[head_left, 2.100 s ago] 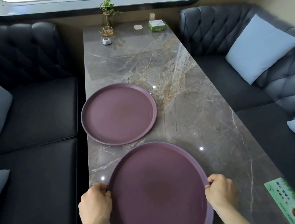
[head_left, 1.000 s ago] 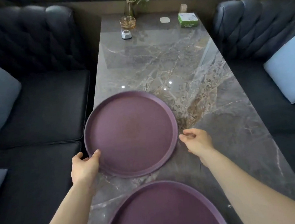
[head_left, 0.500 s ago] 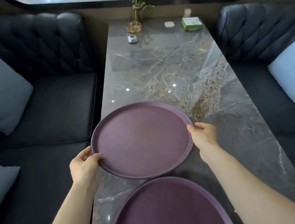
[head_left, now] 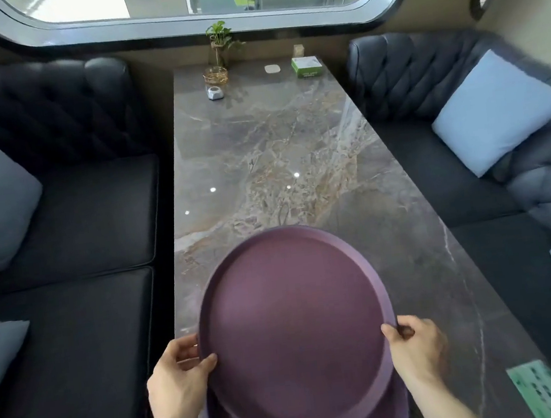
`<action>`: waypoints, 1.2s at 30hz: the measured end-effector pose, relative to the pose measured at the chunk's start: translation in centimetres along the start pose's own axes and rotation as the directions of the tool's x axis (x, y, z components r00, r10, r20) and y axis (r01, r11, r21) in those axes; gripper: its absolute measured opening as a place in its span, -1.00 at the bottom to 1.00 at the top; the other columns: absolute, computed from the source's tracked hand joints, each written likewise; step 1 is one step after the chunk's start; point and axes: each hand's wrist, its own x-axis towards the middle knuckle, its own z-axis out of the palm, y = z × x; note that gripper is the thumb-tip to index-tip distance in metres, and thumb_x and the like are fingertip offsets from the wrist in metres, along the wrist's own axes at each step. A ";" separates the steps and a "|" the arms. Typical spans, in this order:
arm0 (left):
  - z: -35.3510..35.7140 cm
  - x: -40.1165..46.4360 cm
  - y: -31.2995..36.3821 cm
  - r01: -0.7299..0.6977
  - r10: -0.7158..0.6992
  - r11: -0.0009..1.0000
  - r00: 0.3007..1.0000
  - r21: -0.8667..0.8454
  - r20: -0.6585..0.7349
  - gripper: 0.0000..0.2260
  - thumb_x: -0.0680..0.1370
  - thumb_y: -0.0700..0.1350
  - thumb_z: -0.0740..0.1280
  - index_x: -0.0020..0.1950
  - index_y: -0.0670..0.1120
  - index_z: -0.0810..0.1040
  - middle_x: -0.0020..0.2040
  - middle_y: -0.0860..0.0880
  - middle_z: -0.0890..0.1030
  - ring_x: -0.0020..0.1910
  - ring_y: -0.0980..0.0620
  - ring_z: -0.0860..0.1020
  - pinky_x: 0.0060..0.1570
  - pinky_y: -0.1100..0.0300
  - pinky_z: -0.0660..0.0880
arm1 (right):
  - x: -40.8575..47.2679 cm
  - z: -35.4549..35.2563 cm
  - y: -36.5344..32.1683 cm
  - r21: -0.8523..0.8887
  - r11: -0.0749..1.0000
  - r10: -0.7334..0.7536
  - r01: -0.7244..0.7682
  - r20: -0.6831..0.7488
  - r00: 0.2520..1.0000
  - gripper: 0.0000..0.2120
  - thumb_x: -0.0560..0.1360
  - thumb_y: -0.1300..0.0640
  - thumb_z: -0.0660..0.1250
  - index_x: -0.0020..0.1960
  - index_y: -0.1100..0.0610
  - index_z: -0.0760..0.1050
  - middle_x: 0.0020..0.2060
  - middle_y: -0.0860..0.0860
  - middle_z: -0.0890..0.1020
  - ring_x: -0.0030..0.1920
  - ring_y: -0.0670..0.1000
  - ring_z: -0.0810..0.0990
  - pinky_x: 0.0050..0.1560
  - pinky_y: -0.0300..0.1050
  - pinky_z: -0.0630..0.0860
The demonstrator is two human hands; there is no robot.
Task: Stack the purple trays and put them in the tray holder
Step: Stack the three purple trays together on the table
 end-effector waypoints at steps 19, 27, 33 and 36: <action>0.3 -5.7 -4.7 -0.121 0.147 0.905 0.989 0.409 -0.032 -0.61 0.36 -0.12 0.49 0.15 0.15 0.59 -0.04 0.12 0.61 -0.03 -0.02 0.62 -0.09 0.06 0.49 | -6.0 0.4 6.7 -0.020 0.995 0.099 -0.098 0.015 0.995 -0.67 0.30 0.29 0.58 0.05 0.16 0.68 -0.21 0.10 0.67 -0.07 0.20 0.63 -0.05 0.02 0.53; 0.3 -4.5 -4.0 -0.104 0.124 0.925 0.992 0.364 -0.030 -0.83 0.48 -0.05 0.42 0.05 0.13 0.60 -0.14 0.11 0.66 -0.08 -0.08 0.61 -0.05 0.02 0.50 | -5.9 0.2 6.0 -0.116 0.992 0.046 -0.044 0.018 0.999 -0.86 0.36 0.24 0.52 -0.08 0.16 0.67 -0.18 0.11 0.63 -0.10 0.20 0.60 -0.16 -0.01 0.53; 0.3 -3.5 -4.1 -0.064 0.087 0.925 0.995 0.375 -0.044 -0.86 0.48 -0.08 0.41 0.02 0.08 0.65 -0.06 0.04 0.66 -0.05 -0.14 0.60 -0.04 0.04 0.47 | -5.0 -0.3 5.6 -0.169 0.982 0.090 -0.079 0.060 0.994 -0.87 0.40 0.19 0.49 -0.04 0.10 0.67 -0.13 0.08 0.71 -0.05 0.19 0.64 -0.10 -0.03 0.57; 0.3 -3.2 -4.1 -0.056 0.082 0.921 0.995 0.385 -0.050 -0.86 0.46 -0.09 0.42 0.00 0.07 0.67 -0.05 0.01 0.66 -0.03 -0.14 0.60 -0.04 0.05 0.45 | -4.7 -0.5 5.3 -0.187 0.979 0.093 -0.077 0.079 0.993 -0.88 0.40 0.19 0.48 -0.06 0.09 0.67 -0.13 0.10 0.71 -0.07 0.21 0.64 -0.10 -0.02 0.58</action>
